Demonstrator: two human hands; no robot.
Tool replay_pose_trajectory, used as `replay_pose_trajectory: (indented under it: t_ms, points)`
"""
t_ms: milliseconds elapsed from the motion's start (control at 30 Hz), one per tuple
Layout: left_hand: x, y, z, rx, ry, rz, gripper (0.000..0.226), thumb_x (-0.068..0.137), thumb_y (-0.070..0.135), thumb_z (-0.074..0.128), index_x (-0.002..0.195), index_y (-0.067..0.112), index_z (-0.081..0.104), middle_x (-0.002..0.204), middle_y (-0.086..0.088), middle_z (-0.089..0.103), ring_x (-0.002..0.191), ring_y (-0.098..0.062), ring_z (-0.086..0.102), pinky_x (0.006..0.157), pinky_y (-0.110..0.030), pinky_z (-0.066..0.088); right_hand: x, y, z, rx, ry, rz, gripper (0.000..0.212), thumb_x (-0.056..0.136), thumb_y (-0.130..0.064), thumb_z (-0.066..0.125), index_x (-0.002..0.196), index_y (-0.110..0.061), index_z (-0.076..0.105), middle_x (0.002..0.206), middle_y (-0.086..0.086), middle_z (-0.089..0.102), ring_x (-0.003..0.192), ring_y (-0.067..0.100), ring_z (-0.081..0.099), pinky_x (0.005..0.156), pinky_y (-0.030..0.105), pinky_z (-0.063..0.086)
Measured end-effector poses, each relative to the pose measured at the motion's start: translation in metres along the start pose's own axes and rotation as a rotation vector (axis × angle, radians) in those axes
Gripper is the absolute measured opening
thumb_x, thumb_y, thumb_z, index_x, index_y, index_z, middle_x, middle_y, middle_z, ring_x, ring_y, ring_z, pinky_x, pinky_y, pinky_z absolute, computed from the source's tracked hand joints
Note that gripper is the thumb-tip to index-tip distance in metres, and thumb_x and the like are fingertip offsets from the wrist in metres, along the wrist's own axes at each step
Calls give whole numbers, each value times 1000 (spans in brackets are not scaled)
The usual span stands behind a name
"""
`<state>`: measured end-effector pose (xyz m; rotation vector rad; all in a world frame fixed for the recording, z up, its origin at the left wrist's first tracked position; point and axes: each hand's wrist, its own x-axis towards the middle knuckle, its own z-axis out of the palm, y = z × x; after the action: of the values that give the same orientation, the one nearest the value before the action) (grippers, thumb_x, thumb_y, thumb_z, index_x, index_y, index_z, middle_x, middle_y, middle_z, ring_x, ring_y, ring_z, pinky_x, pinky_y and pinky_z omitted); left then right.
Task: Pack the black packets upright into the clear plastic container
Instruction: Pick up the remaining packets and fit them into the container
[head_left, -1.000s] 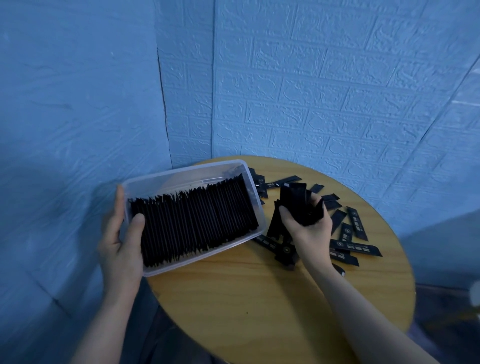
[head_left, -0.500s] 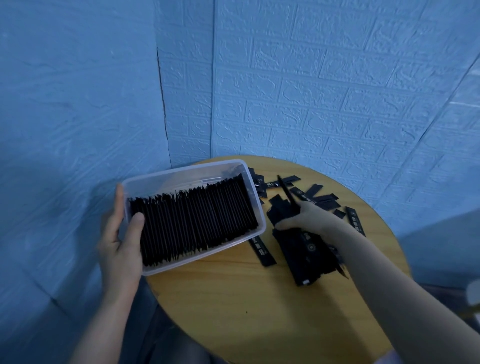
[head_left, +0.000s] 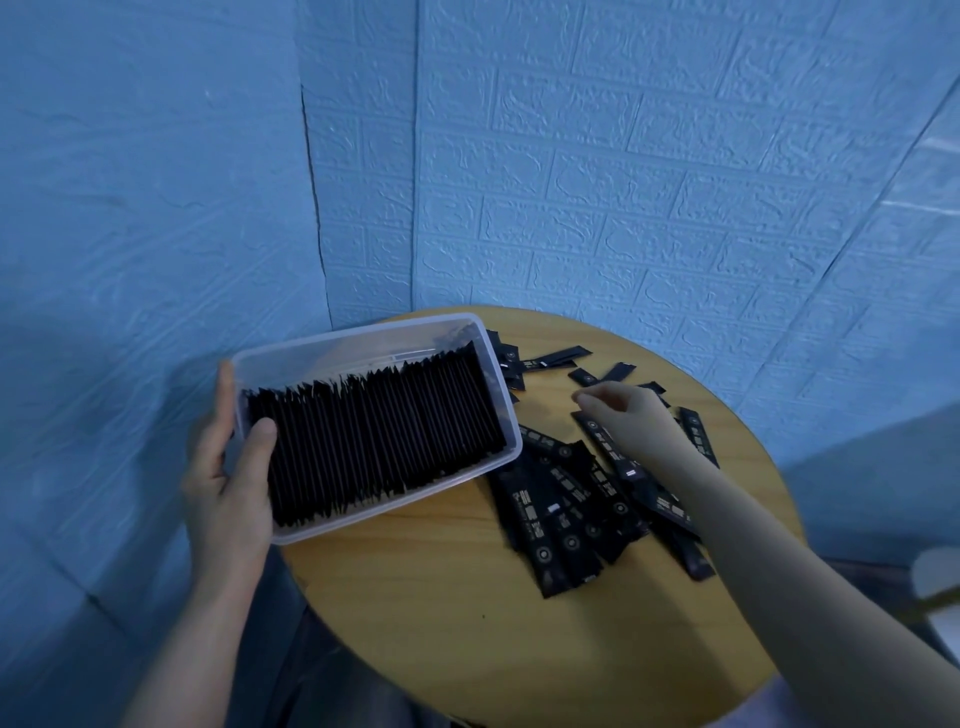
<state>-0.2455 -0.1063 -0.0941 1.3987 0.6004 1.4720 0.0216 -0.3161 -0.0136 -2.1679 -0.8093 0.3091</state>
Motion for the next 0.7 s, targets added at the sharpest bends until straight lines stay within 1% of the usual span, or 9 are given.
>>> replay_pose_trajectory:
  t_ms: [100, 200, 300, 367, 400, 500, 567, 633, 700]
  points:
    - [-2, 2, 1, 8, -1, -2, 55, 98, 7, 54, 140, 40, 42, 119, 40, 54, 126, 11, 44, 113, -27, 29, -14, 24, -8, -171, 86, 19, 40, 92, -48, 54, 126, -26, 58, 125, -1, 57, 119, 20, 51, 97, 41, 42]
    - [-3, 2, 2, -2, -2, 14, 56, 98, 6, 53, 139, 42, 42, 121, 39, 54, 128, 9, 43, 112, -26, 30, -40, 50, -17, -405, 89, 110, 77, 82, -70, 48, 145, -29, 33, 152, 4, 30, 141, 26, 25, 114, 50, 20]
    - [-3, 0, 3, -13, 12, 4, 56, 98, 4, 52, 140, 38, 41, 121, 38, 53, 128, 11, 42, 108, -17, 31, -57, 76, -25, -400, -112, 170, 131, 51, -94, 47, 154, -31, -3, 162, -2, -8, 149, 20, -4, 118, 48, 1]
    - [-3, 0, 3, -14, 9, 8, 55, 98, 5, 52, 141, 38, 41, 122, 37, 52, 129, 10, 42, 109, -17, 31, -60, 89, -31, -425, -249, 165, 154, 26, -104, 41, 151, -34, -15, 161, -2, -18, 148, 18, -11, 118, 44, -5]
    - [-3, 1, 3, -10, 4, 9, 55, 98, 6, 53, 141, 38, 41, 124, 36, 52, 130, 9, 41, 110, -17, 30, -59, 93, -35, -450, -295, 146, 157, 20, -105, 37, 151, -35, -14, 161, -3, -17, 148, 17, -11, 118, 42, -6]
    - [-3, 2, 2, 1, 11, 2, 56, 98, 9, 53, 140, 44, 42, 126, 35, 50, 132, 8, 40, 110, -17, 31, -57, 97, -43, -490, -317, 80, 152, 22, -106, 33, 153, -36, 4, 162, -6, -4, 148, 15, -2, 117, 40, -2]
    - [-4, 4, 2, 9, 11, 8, 57, 98, 9, 54, 137, 48, 42, 130, 35, 49, 134, 5, 39, 113, -23, 31, -58, 94, -45, -508, -289, 53, 131, 41, -99, 45, 152, -36, 14, 161, -8, 9, 147, 15, 7, 116, 38, 5]
    - [-4, 6, 3, 17, 9, 9, 57, 98, 8, 53, 137, 48, 41, 130, 35, 49, 134, 6, 38, 115, -26, 30, -60, 93, -46, -554, -216, 23, 97, 71, -72, 62, 151, -34, 22, 157, -6, 23, 143, 15, 19, 113, 37, 13]
    - [-5, 7, 4, 17, 4, 4, 55, 99, 8, 53, 138, 45, 40, 127, 37, 49, 133, 9, 39, 114, -25, 30, -63, 93, -48, -583, -152, -4, 76, 86, -51, 63, 149, -31, 26, 150, -3, 34, 136, 18, 29, 109, 37, 23]
